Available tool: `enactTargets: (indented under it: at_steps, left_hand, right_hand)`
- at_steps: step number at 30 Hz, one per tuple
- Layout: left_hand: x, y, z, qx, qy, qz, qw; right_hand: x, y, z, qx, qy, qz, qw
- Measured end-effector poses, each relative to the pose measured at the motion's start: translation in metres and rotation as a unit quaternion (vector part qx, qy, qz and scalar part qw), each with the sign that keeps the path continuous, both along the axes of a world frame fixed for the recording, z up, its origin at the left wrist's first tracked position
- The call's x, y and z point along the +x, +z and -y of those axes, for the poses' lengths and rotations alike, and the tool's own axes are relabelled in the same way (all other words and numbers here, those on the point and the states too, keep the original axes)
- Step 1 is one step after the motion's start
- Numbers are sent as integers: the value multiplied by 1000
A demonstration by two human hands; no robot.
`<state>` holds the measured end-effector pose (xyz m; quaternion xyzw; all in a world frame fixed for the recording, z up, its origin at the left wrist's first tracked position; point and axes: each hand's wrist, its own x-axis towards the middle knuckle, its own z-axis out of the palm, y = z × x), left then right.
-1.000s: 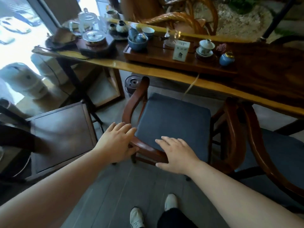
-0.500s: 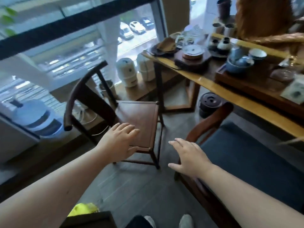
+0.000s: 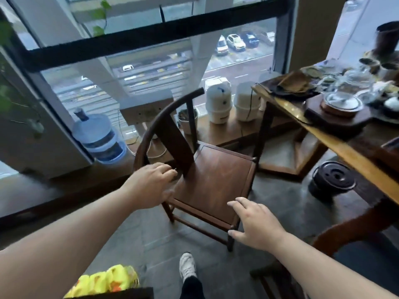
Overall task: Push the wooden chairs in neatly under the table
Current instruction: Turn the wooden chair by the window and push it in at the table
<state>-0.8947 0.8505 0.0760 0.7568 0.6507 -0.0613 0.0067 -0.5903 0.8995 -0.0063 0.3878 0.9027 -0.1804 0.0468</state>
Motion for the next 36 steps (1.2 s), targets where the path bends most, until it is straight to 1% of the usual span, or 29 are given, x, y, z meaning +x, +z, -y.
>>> enactTargets:
  at_steps: [7, 11, 14, 16, 18, 21, 23, 25, 26, 27, 29, 30, 31, 32, 36]
  left_hand:
    - [-122, -8, -82, 8, 60, 25, 998]
    - [-171, -11, -122, 23, 77, 59, 995]
    - [-199, -16, -149, -12, 95, 105, 990]
    - [-211, -23, -163, -44, 95, 101, 989]
    - [-218, -30, -174, -40, 114, 95, 988]
    - [-220, -46, -187, -24, 212, 149, 965]
    - [-218, -60, -195, -47, 273, 164, 947]
    - [-215, -71, -200, -81, 305, 150, 937]
    - [-214, -76, -201, -99, 321, 150, 930]
    - [-213, -81, -203, -118, 336, 156, 921]
    - [-210, -92, -206, -144, 357, 172, 907]
    - [-209, -97, -207, -145, 364, 176, 903]
    - [-208, -99, -208, -142, 370, 179, 901]
    - [-208, -100, -209, -140, 375, 185, 898]
    - [-206, -95, -205, -135, 411, 243, 869]
  right_hand:
    - [-106, -1, -58, -12, 0, 24, 1000]
    - [-169, 1, -74, -18, 13, -1, 1000]
    - [-220, 0, -84, -34, 20, -30, 999]
    - [-254, -4, -91, -65, 12, -48, 997]
    - [-286, -11, -95, -134, -15, -78, 988]
    - [-326, -21, -96, -256, -77, -128, 955]
    - [-348, -29, -97, -338, -135, -171, 916]
    - [-363, -36, -100, -398, -198, -210, 871]
    - [-369, -41, -100, -429, -230, -225, 844]
    - [-373, -47, -101, -470, -262, -237, 809]
    - [-378, -55, -98, -555, -314, -254, 727]
    - [-379, -58, -96, -585, -329, -265, 693]
    - [-380, -60, -95, -596, -336, -272, 676]
    - [-381, -61, -95, -594, -337, -275, 677]
    - [-379, -62, -92, -548, -291, -258, 741]
